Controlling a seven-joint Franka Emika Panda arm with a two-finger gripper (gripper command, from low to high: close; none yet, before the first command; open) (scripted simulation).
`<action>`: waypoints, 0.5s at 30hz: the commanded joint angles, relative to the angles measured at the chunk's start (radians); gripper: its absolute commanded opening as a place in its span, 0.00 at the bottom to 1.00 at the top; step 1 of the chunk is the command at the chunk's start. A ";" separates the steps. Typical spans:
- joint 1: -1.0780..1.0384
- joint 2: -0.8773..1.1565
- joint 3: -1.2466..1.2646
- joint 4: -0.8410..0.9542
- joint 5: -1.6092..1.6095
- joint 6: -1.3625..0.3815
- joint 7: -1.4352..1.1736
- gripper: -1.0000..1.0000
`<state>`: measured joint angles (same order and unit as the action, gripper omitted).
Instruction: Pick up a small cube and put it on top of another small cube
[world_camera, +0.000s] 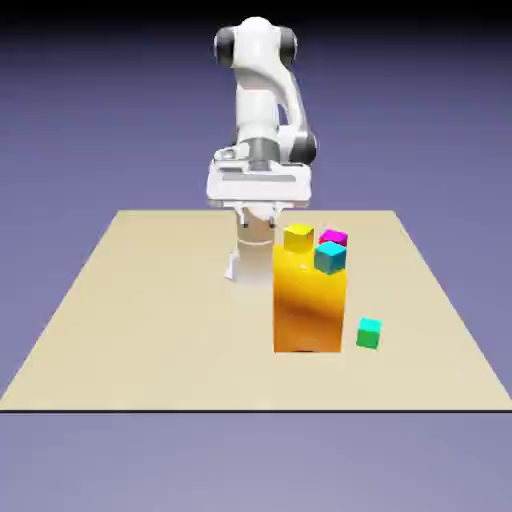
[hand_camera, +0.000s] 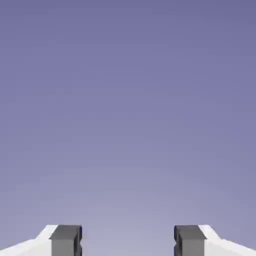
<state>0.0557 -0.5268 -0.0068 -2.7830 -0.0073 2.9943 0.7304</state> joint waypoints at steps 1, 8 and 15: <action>0.036 0.036 -0.006 0.022 -0.006 -0.035 -0.009 0.50; 0.290 0.287 -0.045 0.179 -0.049 -0.283 -0.070 0.50; 0.544 0.537 -0.085 0.335 -0.091 -0.531 -0.132 0.50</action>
<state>0.5975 0.0106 -0.0914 -2.4476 -0.0983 2.4628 0.5983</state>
